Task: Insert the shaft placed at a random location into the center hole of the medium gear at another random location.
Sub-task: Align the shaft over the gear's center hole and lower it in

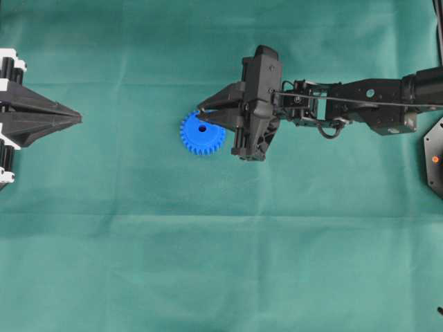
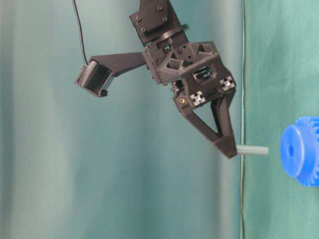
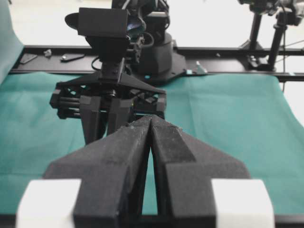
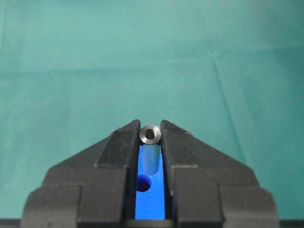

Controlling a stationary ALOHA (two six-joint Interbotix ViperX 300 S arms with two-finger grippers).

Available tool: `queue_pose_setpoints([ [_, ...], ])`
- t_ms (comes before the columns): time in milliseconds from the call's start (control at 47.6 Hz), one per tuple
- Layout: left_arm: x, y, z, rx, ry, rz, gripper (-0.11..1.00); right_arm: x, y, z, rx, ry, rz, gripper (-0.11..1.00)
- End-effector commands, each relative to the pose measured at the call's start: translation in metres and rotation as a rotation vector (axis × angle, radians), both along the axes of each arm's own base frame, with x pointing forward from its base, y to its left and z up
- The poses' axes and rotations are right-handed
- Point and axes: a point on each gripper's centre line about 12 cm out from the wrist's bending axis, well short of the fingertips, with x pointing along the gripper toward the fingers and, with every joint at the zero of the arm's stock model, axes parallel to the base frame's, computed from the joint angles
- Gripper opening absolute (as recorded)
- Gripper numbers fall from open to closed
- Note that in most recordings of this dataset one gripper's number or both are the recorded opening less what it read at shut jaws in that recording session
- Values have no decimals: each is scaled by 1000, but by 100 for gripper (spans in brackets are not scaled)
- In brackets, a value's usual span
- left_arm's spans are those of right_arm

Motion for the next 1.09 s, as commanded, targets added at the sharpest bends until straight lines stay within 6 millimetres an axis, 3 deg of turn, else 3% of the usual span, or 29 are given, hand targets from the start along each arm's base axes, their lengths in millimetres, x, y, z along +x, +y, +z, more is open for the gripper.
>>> queue_pose_setpoints([
  [0,2,0,5,3,-12,-2,0,6,2,11,-6,-30,6,13],
  [610,2,0,5,3,-14,-2,0,12,2,-15,1,14,6,13],
  [1072,2,0,5,1,-12,-2,0,12,2,-16,1,12,6,13],
])
